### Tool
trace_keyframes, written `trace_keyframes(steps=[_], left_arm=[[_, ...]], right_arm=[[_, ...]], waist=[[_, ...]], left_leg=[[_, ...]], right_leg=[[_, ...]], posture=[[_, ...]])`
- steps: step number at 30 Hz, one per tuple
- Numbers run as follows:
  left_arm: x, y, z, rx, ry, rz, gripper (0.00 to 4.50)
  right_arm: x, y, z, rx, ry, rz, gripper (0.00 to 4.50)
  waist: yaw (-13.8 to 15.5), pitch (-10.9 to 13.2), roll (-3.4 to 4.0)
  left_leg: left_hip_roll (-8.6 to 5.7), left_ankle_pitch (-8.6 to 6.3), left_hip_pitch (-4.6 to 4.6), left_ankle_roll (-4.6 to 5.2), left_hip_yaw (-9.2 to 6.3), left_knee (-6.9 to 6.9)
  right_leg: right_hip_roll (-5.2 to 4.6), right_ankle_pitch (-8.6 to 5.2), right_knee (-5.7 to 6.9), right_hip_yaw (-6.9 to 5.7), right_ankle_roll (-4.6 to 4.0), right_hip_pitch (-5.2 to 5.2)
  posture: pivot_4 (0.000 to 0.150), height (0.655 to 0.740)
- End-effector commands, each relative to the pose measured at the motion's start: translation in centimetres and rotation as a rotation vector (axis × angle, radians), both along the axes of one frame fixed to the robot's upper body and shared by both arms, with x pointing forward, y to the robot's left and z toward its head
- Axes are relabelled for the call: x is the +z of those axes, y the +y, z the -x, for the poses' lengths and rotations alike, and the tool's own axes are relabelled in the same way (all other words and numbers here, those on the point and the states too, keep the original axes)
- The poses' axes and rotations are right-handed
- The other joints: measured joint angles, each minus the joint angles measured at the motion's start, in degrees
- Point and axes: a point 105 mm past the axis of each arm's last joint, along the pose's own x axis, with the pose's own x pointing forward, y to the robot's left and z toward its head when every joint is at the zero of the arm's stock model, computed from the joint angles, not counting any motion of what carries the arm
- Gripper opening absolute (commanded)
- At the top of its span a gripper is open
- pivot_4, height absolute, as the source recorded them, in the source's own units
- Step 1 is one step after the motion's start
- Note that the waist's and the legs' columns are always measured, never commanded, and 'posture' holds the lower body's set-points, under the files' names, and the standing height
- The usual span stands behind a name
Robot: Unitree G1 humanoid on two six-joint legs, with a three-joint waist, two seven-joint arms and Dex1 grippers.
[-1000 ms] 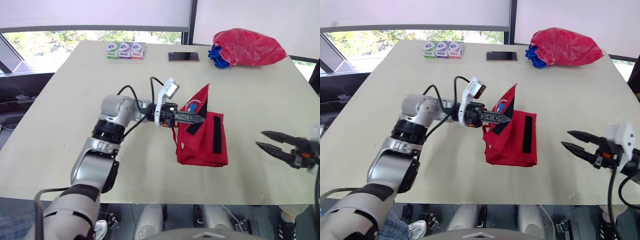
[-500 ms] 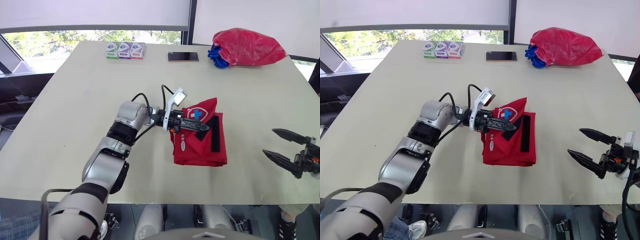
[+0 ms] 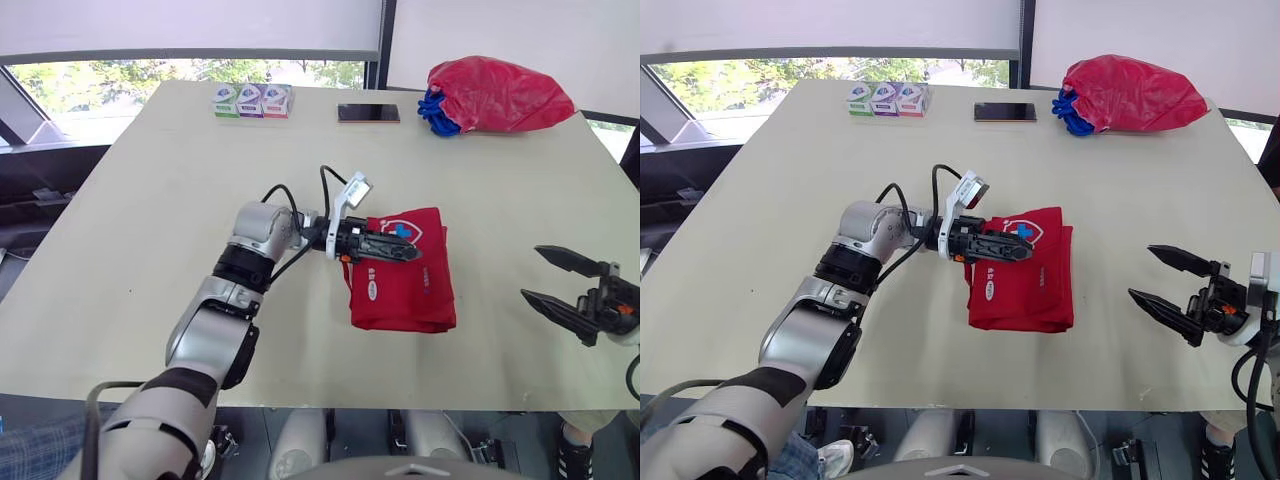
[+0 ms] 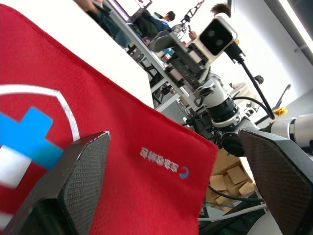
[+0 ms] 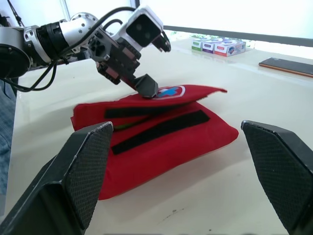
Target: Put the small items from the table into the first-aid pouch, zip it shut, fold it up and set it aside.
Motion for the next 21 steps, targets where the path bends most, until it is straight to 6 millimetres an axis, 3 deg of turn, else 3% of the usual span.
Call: trace_keyframes(steps=[1,5,9,12,17,21], left_arm=[[2.4,-0.4,1.0,-0.061,-0.203,0.103,4.48],[2.8,-1.2,0.9,-0.022,-0.371,0.124,4.48],[0.9,-2.0,1.8,-0.07,-0.591,0.064,4.48],[0.1,-2.7,2.2,-0.091,-0.653,0.074,3.69],[-1.7,-4.7,1.6,-0.077,-0.789,0.042,1.44],[-4.4,-5.1,1.3,-0.121,-0.904,-0.058,0.1]], right_arm=[[0.6,-0.1,0.1,-0.002,-0.033,0.014,4.5],[0.6,-0.3,0.3,-0.004,-0.029,0.016,4.5],[0.3,-0.5,0.4,-0.008,-0.02,0.024,4.5],[0.2,-0.5,0.3,-0.008,-0.02,0.022,4.5],[-0.1,-0.2,0.1,-0.002,-0.019,0.011,4.5],[-0.3,-0.2,0.1,0.0,-0.017,0.009,4.5]], waist=[[0.0,0.0,0.0],[0.2,0.0,0.03],[0.2,-0.1,0.11],[0.3,-0.1,0.12],[0.8,-0.1,0.13],[0.9,-0.1,0.15]], left_leg=[[0.01,0.0,0.0,0.0,0.01,0.0],[0.03,0.0,0.02,-0.01,0.02,0.01],[0.01,0.0,0.04,-0.01,0.03,0.01],[0.0,0.0,0.03,0.0,0.08,0.01],[-0.05,0.0,0.05,0.0,0.1,0.05],[-0.11,-0.01,0.05,0.02,0.1,0.05]], right_leg=[[0.0,0.0,0.0,0.01,0.0,0.0],[-0.02,0.01,0.01,0.03,-0.01,0.01],[-0.02,0.01,0.01,0.04,-0.01,0.02],[-0.02,0.01,0.0,0.1,-0.01,0.01],[-0.01,0.01,0.0,0.09,0.0,0.04],[0.01,0.01,0.0,0.09,-0.01,0.04]], posture=[[0.15,0.74],[0.15,0.74],[0.15,0.74],[0.15,0.74],[0.15,0.74],[0.15,0.74]])
